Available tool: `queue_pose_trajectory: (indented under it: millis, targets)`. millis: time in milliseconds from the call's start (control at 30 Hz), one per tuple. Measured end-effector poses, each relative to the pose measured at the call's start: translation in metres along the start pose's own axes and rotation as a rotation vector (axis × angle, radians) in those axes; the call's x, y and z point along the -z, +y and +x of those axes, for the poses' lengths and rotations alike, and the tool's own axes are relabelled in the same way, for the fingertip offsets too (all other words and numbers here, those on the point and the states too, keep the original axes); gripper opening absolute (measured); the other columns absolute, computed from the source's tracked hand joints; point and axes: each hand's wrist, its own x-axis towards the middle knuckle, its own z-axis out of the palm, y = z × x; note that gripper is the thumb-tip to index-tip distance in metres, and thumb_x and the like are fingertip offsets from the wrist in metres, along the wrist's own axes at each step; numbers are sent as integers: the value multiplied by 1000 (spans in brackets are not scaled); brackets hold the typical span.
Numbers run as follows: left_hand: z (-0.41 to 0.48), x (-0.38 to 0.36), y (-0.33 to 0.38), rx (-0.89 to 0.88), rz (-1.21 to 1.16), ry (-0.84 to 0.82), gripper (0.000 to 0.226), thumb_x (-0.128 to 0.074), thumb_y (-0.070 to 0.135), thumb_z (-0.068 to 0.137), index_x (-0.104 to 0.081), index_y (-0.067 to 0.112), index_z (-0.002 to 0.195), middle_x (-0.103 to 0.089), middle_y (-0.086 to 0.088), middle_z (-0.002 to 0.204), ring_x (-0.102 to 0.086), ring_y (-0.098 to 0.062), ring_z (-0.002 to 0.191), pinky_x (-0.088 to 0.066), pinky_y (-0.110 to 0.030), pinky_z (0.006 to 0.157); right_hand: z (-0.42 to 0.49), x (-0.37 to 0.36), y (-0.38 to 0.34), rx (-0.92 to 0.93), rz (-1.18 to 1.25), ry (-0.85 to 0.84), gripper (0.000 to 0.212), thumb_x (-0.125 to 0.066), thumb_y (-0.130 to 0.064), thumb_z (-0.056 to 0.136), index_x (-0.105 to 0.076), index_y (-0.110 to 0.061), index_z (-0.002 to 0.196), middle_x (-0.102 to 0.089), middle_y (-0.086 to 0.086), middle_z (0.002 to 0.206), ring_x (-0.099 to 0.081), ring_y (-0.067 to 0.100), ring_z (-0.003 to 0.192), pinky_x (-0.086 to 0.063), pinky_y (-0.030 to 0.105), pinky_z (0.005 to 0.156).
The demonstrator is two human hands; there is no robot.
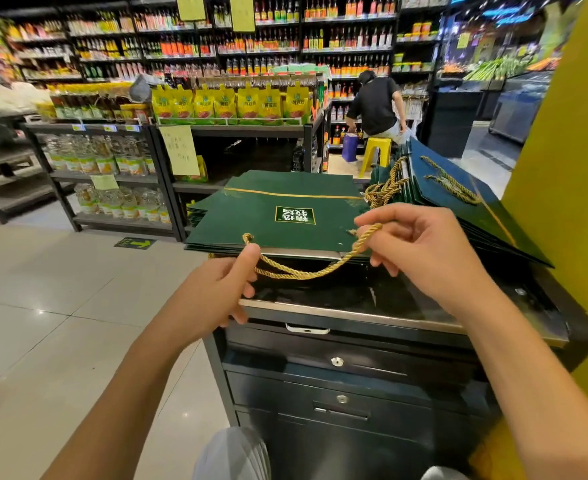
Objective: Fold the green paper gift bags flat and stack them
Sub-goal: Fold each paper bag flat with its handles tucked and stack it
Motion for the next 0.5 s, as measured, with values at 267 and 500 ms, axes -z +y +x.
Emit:
queue_pose_trajectory:
  millis: [267,500]
  targets:
    - [2,23,41,-548,277,313,29,-59,42,97,-70,24,76,-66,10,64,-60,-4,60,-47,-25,59,29,-3,27,34,-158,10,8,-76,-18,90,-78,-23,95,-74,-2,86,-68,22,85,-59,34,81]
    - [66,-10,50,-655,651,-103,43,-72,53,86,-68,27,121,-61,9,127,-55,-11,117,-48,-32,100,23,-11,53,-11,-98,18,11,-79,-13,86,-77,-23,90,-71,1,78,-59,10,71,-53,25,74]
